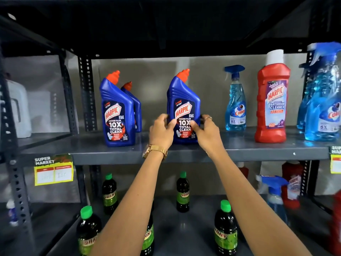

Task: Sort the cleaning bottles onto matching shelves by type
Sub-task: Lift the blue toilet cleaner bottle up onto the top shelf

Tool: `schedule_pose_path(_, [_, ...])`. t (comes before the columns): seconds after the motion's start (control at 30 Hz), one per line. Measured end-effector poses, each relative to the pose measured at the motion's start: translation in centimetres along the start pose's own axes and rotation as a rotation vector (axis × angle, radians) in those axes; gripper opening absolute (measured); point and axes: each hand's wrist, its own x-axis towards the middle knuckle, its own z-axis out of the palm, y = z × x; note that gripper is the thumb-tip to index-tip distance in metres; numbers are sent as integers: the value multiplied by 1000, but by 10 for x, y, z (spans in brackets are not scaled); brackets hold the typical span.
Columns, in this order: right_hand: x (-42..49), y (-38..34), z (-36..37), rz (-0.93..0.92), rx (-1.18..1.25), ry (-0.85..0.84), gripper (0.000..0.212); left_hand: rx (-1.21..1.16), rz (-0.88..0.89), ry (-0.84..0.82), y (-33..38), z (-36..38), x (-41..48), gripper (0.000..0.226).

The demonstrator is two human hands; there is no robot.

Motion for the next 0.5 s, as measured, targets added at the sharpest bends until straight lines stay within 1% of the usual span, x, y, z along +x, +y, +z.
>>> schedule_pose_path(0.07, [-14,-2,3,-149,-188,95,44,136,204,101,2,4,-12,38])
schedule_pose_path(0.1, [-24,-1,5,-228,-235,135,45,192,303,149,2,7,-18,39])
schedule_pose_path(0.2, [-62,14,5,-440,-197,240,42,235,544,273,0,14,-40,39])
schedule_pose_path(0.27, [-88,39,-2,-559,-146,311,36,250,650,356,-11,22,-63,36])
schedule_pose_path(0.33, [-115,76,-12,-635,-204,392,29,307,680,376,-29,33,-97,38])
schedule_pose_path(0.37, [-129,94,-17,-617,-242,416,27,307,676,339,-39,38,-116,39])
schedule_pose_path(0.4, [-143,114,-21,-545,-273,408,26,276,652,255,-51,42,-134,39])
schedule_pose_path(0.47, [-175,162,-30,-282,-339,305,32,183,533,25,-84,60,-173,37])
schedule_pose_path(0.5, [-189,188,-33,-123,-346,250,37,144,426,-94,-102,70,-189,36])
